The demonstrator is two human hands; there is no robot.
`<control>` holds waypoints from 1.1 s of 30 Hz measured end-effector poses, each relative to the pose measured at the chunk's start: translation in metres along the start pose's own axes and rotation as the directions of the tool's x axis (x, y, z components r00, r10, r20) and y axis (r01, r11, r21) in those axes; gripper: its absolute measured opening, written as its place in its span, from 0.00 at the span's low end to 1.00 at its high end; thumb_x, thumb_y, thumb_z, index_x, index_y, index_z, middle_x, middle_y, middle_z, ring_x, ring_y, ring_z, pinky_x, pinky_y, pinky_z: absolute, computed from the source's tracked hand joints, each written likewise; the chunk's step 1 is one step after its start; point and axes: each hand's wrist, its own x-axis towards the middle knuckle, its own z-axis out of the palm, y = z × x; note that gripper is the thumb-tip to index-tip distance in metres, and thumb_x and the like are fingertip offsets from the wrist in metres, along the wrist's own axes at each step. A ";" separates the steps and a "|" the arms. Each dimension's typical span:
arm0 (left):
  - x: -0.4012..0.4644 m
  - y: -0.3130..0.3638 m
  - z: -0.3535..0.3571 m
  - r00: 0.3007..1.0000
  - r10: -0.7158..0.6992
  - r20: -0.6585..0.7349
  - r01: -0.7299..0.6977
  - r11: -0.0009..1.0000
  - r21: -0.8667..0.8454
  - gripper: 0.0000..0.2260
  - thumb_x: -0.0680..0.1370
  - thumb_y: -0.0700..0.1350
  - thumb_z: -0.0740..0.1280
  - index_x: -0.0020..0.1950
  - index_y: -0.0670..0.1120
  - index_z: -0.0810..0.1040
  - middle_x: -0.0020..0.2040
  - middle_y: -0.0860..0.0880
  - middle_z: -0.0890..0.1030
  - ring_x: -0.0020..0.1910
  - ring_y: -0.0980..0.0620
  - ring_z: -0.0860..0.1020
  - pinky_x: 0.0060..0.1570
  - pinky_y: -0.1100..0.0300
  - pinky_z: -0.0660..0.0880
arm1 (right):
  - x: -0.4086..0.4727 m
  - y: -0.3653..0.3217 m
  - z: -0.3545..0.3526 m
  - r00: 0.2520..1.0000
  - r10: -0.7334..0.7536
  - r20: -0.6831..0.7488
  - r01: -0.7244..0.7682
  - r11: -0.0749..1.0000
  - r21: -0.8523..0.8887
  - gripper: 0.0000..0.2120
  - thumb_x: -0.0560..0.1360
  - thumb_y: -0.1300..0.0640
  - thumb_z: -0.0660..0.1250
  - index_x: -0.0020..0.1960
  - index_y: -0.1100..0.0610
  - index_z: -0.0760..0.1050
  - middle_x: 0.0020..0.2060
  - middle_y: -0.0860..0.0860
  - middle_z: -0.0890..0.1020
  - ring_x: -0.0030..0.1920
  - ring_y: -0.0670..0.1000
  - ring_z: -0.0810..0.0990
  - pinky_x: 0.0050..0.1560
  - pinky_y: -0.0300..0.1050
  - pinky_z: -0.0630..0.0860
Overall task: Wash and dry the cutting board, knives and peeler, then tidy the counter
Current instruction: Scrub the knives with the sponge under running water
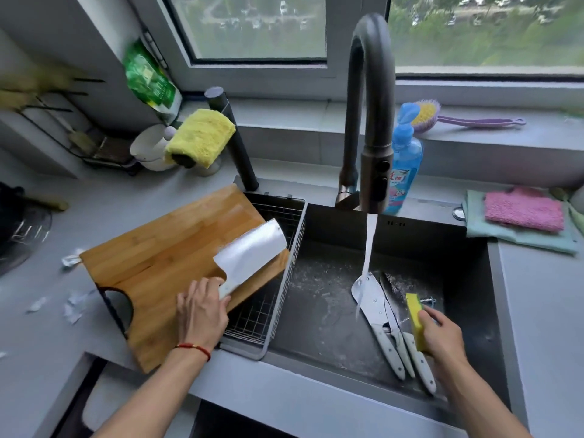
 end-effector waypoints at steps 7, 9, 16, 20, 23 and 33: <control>-0.004 0.039 0.029 0.986 -0.077 0.145 0.090 0.992 -0.087 0.13 0.74 0.41 0.76 0.56 0.42 0.80 0.50 0.43 0.81 0.51 0.41 0.77 0.49 0.47 0.72 | -0.010 0.001 -0.001 1.000 -0.007 -0.019 0.006 1.000 -0.025 0.16 0.80 0.55 0.66 0.67 0.54 0.79 0.52 0.55 0.80 0.51 0.59 0.80 0.52 0.54 0.79; -0.003 0.046 0.035 0.985 -0.035 0.167 0.053 0.993 -0.102 0.13 0.74 0.40 0.75 0.56 0.42 0.79 0.51 0.43 0.80 0.52 0.41 0.77 0.49 0.47 0.74 | -0.011 0.000 -0.001 1.000 0.007 -0.017 -0.007 1.000 -0.025 0.16 0.80 0.55 0.66 0.67 0.54 0.79 0.53 0.55 0.81 0.51 0.60 0.80 0.51 0.55 0.80; 0.001 0.062 0.045 0.972 0.015 0.236 0.010 0.995 -0.101 0.13 0.78 0.46 0.70 0.60 0.45 0.73 0.57 0.45 0.77 0.55 0.44 0.78 0.54 0.54 0.73 | -0.012 0.000 0.003 1.000 0.019 -0.008 -0.020 0.999 -0.029 0.16 0.80 0.54 0.67 0.66 0.53 0.80 0.53 0.54 0.80 0.52 0.59 0.80 0.58 0.60 0.80; -0.003 0.063 0.049 0.954 -0.064 0.292 0.130 0.969 -0.211 0.17 0.79 0.47 0.71 0.65 0.42 0.73 0.59 0.41 0.79 0.58 0.40 0.78 0.58 0.51 0.74 | -0.011 0.005 0.005 1.000 0.028 0.009 -0.028 0.999 -0.025 0.15 0.79 0.55 0.67 0.65 0.53 0.80 0.58 0.55 0.82 0.57 0.61 0.81 0.61 0.63 0.78; -0.001 0.061 0.049 0.903 -0.186 0.387 0.326 0.885 -0.334 0.17 0.79 0.48 0.71 0.65 0.42 0.79 0.59 0.41 0.82 0.59 0.41 0.79 0.55 0.57 0.73 | -0.011 0.008 0.005 1.000 0.024 0.015 -0.024 0.999 -0.029 0.14 0.79 0.55 0.67 0.64 0.53 0.81 0.56 0.55 0.82 0.56 0.61 0.81 0.62 0.63 0.78; -0.002 0.058 0.047 0.797 -0.279 0.536 0.539 0.729 -0.422 0.17 0.79 0.38 0.64 0.66 0.45 0.81 0.59 0.46 0.84 0.60 0.46 0.81 0.61 0.59 0.74 | -0.004 0.007 0.004 0.997 0.058 0.049 -0.058 0.998 0.010 0.15 0.80 0.54 0.67 0.66 0.52 0.80 0.54 0.52 0.81 0.56 0.59 0.81 0.59 0.58 0.79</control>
